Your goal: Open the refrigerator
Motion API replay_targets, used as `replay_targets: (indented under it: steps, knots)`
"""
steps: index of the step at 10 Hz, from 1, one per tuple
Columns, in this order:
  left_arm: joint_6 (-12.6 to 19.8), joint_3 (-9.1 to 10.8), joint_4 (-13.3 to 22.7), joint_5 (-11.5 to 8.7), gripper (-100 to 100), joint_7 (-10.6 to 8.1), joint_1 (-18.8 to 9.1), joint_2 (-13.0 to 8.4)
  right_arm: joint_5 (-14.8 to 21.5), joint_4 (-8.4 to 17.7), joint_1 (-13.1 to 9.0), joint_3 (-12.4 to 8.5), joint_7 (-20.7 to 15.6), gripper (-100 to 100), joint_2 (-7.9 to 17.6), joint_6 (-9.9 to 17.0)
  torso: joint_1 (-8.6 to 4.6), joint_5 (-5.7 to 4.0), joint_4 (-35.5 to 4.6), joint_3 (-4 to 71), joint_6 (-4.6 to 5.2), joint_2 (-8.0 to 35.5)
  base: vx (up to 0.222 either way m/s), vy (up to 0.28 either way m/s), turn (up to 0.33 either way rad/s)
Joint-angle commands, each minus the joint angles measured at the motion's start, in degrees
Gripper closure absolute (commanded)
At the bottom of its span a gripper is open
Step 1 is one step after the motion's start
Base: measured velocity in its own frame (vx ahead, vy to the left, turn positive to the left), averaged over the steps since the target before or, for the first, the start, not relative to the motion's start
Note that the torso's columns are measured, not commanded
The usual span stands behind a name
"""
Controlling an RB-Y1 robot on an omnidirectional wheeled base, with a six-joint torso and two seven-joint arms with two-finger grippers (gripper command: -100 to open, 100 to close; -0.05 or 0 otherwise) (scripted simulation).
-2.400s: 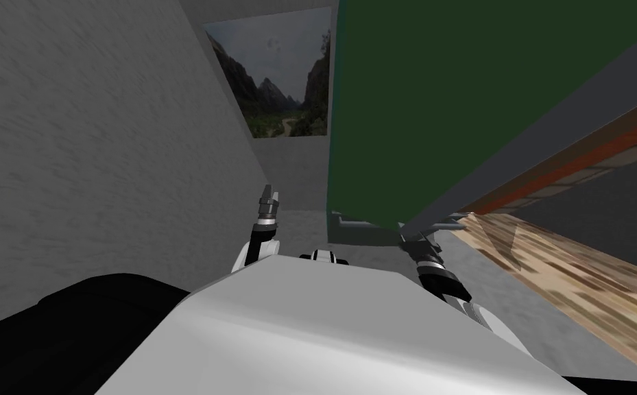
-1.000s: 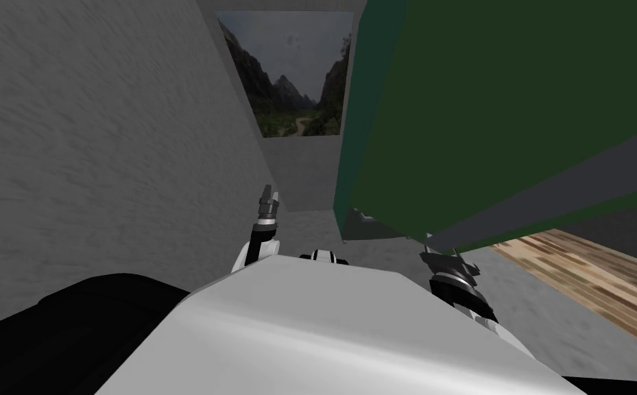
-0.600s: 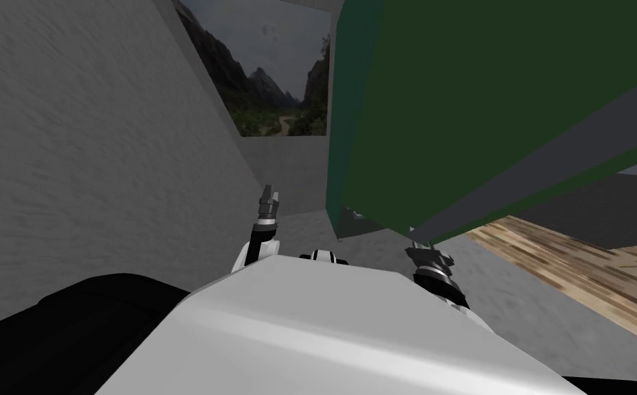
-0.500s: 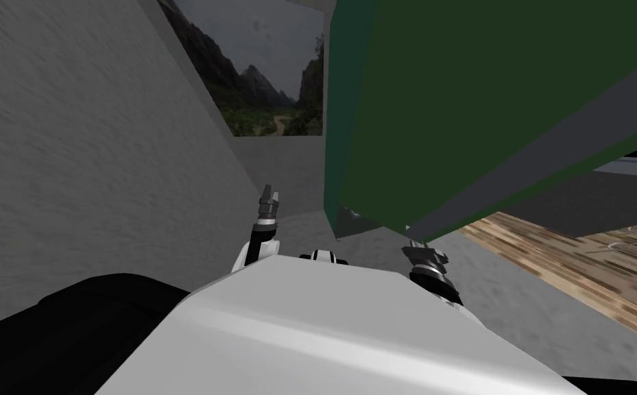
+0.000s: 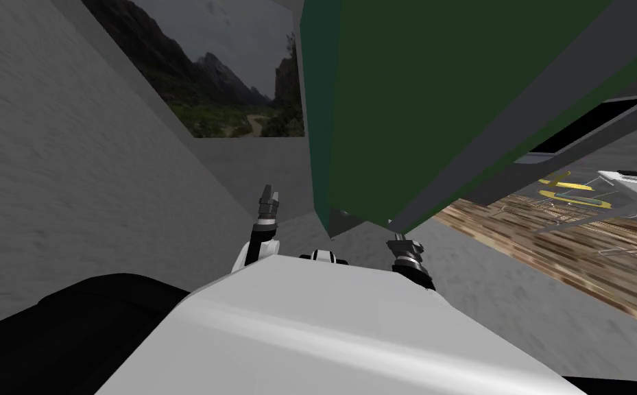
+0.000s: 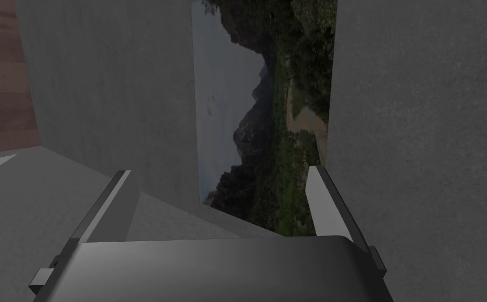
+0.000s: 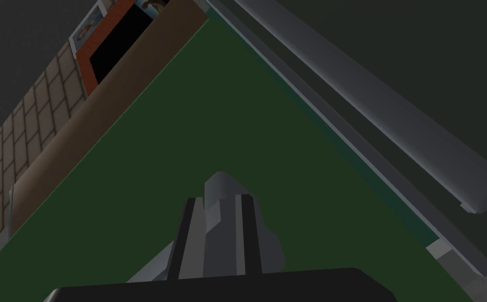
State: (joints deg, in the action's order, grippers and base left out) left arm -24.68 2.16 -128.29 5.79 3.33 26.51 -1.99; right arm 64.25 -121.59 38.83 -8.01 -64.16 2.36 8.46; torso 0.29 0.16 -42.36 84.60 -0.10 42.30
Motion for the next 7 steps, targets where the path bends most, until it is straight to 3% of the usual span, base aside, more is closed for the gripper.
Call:
replay_targets:
  steps: [1, 2, 3, 4, 5, 7]
  knots:
    - [0.00, 0.00, 0.00, 0.00, 0, 0.00, 0.00, 0.00, 3.67, -1.41, 0.26, 4.62, -0.31, 100, -1.83, -0.30, 0.09, 0.01, -0.02, 0.00, -0.03, 0.00, 0.031, 0.063, -0.343]
    - [0.00, 0.00, 0.00, 0.00, 0, 0.00, -0.01, 0.00, 6.03, -2.29, 0.34, 6.22, -0.51, 100, -2.63, 0.05, 0.01, 0.00, -0.04, 0.01, -0.19, -0.04, 0.030, 0.066, -0.395]
    - [0.00, 0.00, 0.00, 0.00, 0, 0.00, 0.00, 0.00, 7.27, -1.73, 0.63, 8.03, -1.08, -100, -2.70, 2.19, 0.06, 0.08, -0.10, 0.03, -0.09, -0.02, 0.026, -0.030, -0.248]
    - [0.00, 0.00, 0.00, 0.00, 0, 0.00, -0.01, -0.01, 7.27, -1.73, 0.63, 9.63, -1.08, -100, -2.70, 2.19, -0.33, -0.08, -0.01, -0.01, -0.02, 0.01, 0.018, -0.087, -0.017]
    - [0.00, 0.00, 0.00, 0.00, 0, 0.00, -0.02, -0.02, 9.58, -2.41, 1.18, 11.66, -1.61, -100, -2.96, 4.10, -0.55, -0.22, 0.04, -0.04, 0.04, 0.02, 0.019, -0.128, -0.143]
    - [0.00, 0.01, 0.01, 0.00, 0, 0.00, -0.02, -0.02, 9.63, -2.41, 1.18, 14.11, -1.61, -100, -2.96, 4.10, -0.36, -0.20, 0.07, -0.03, 0.08, 0.00, 0.014, -0.072, -0.034]
